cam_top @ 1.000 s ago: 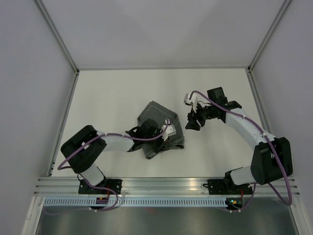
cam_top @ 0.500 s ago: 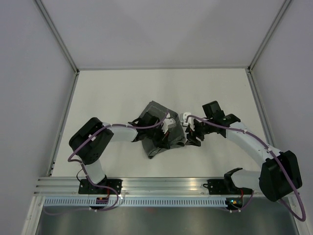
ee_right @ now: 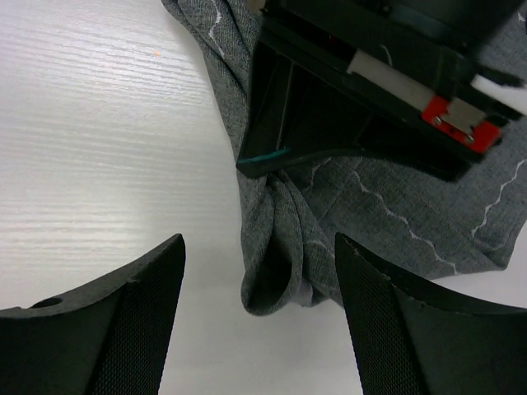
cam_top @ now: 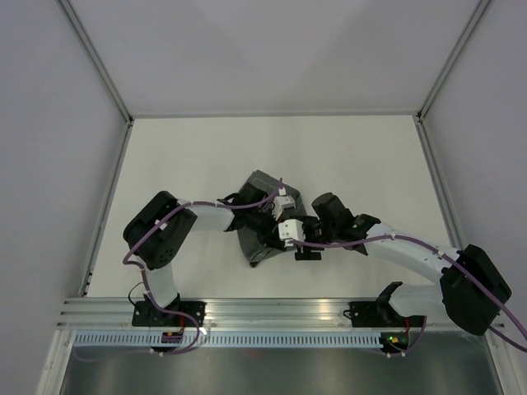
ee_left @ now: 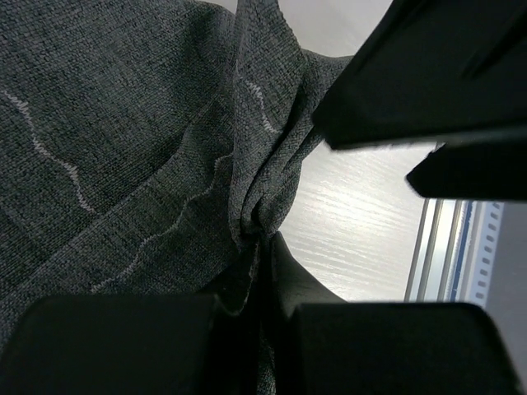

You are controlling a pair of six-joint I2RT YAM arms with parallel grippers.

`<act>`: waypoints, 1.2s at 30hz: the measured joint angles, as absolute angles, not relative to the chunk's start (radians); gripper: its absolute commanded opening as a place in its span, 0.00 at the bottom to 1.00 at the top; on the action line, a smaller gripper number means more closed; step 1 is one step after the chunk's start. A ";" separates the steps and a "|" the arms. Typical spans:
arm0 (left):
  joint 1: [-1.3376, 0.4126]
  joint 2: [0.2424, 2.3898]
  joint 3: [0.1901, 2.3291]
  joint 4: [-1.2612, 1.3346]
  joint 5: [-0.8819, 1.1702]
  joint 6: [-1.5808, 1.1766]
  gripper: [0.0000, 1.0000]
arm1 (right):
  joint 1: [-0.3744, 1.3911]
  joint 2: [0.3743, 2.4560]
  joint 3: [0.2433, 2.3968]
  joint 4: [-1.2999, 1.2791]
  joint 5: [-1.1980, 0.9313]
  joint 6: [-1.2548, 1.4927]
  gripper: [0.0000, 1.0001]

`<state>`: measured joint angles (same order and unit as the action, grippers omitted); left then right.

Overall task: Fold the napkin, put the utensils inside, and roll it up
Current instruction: Roll the napkin with the utensil

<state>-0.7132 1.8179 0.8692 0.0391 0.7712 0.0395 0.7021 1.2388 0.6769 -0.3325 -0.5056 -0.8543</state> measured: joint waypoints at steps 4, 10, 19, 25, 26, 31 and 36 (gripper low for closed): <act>-0.693 1.855 0.903 0.008 0.827 0.034 0.02 | 0.765 1.280 0.658 -0.260 -0.438 -0.861 0.79; -0.660 1.899 0.933 -0.022 0.915 0.028 0.02 | 0.832 1.355 0.655 -0.192 -0.372 -0.869 0.77; -0.635 1.951 0.964 -0.057 1.003 0.007 0.02 | 0.884 1.443 0.655 -0.125 -0.321 -0.871 0.51; -0.620 1.983 0.984 -0.081 1.052 -0.007 0.02 | 0.904 1.471 0.653 -0.097 -0.278 -0.868 0.43; -0.618 1.986 0.986 -0.082 1.057 -0.009 0.02 | 0.905 1.471 0.653 -0.095 -0.273 -0.869 0.42; -0.610 1.992 0.994 -0.097 1.076 -0.016 0.02 | 0.913 1.486 0.653 -0.089 -0.255 -0.869 0.39; -0.603 1.998 0.996 -0.106 1.084 -0.020 0.02 | 0.914 1.515 0.682 -0.106 -0.245 -0.870 0.28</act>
